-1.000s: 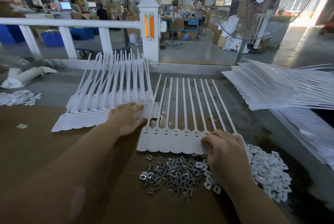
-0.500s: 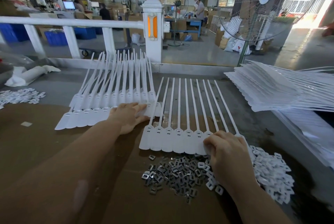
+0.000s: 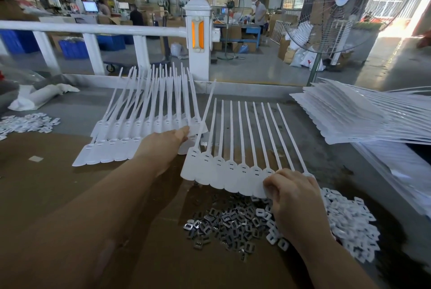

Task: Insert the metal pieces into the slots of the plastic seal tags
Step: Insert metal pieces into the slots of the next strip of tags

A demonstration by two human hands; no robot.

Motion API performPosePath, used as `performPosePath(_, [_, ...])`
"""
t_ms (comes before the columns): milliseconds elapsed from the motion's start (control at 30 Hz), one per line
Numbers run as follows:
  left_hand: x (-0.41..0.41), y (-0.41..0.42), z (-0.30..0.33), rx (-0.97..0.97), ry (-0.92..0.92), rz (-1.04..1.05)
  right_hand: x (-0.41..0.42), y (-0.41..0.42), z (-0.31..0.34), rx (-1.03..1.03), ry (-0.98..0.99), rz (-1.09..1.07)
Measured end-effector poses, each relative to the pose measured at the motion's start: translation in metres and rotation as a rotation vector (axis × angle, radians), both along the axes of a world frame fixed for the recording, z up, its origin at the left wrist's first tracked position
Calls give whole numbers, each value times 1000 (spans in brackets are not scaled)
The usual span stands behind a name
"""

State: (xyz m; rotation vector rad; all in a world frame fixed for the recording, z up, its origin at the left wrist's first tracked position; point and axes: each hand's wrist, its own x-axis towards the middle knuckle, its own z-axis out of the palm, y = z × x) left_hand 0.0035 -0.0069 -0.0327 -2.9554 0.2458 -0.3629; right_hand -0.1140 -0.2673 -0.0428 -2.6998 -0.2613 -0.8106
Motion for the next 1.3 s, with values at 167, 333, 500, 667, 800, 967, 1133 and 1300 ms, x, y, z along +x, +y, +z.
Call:
performPosePath(167, [-6, -9, -1, -45, 12, -14, -1, 0, 0, 4, -1, -1])
performPosePath(333, [-5, -10, -1, 28, 8, 1, 0, 0, -1, -7, 6, -9])
performPosePath(500, [0, -11, 3, 63, 37, 24, 0, 0, -1, -10, 8, -12])
performPosePath(667, [2, -15, 9, -30, 47, 95, 0, -1, -1, -22, 5, -19])
performPosePath(800, [1, -13, 20, -127, -7, 190, 0, -1, -1, -29, -4, -32])
performPosePath(967, [-6, -16, 27, -255, -115, 207, 0, 1, -1, -40, -7, -38])
performPosePath(1133, [-18, -33, 36, -201, -213, 122, 1, 1, -1, -43, -19, -38])
performPosePath(1300, [-36, -71, 49, -88, -269, -66, 2, 0, -2, -60, -58, -39])
